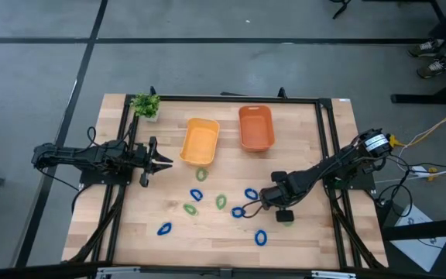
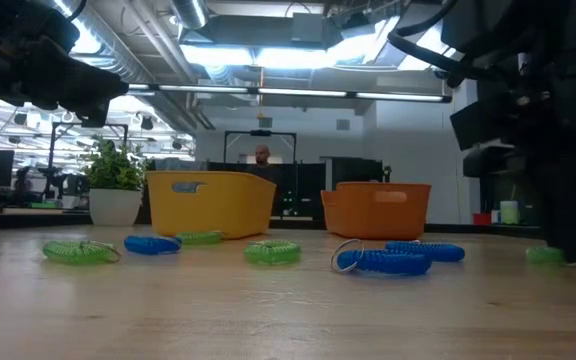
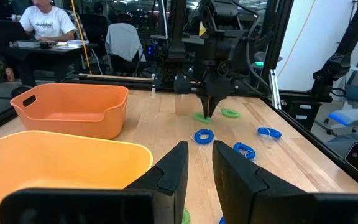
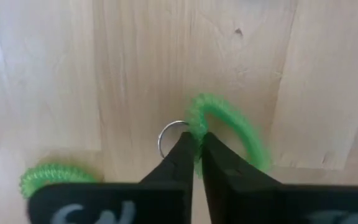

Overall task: Sort items
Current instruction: Put the green keychain into the orange bin

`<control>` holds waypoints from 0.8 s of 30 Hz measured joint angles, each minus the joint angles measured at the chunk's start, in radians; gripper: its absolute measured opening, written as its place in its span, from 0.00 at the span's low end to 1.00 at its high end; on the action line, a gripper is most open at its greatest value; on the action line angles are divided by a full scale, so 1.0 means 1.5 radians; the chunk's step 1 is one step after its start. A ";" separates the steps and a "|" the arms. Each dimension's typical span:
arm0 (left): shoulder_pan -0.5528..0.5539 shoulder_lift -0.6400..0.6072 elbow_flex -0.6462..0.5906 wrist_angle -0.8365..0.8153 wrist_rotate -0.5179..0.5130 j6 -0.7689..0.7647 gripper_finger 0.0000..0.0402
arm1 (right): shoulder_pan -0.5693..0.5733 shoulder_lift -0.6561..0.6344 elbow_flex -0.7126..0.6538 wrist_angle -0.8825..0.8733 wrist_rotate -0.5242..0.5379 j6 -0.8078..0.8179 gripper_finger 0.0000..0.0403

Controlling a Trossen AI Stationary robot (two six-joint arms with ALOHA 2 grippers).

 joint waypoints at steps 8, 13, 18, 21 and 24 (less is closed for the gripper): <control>0.000 0.000 0.000 0.000 0.000 0.000 0.18 | 0.000 0.000 0.000 0.010 0.000 0.009 0.05; 0.000 0.000 0.000 0.000 0.000 0.000 0.18 | 0.000 -0.001 0.004 -0.003 0.000 0.008 0.01; 0.000 0.000 0.000 0.000 0.000 0.000 0.18 | 0.000 -0.001 0.029 -0.012 0.006 0.007 0.02; 0.000 0.000 0.000 0.000 0.000 0.000 0.17 | 0.000 -0.001 0.061 -0.051 0.009 -0.001 0.02; 0.000 0.000 0.000 0.000 0.000 0.000 0.18 | 0.000 -0.001 0.100 -0.085 0.038 -0.016 0.02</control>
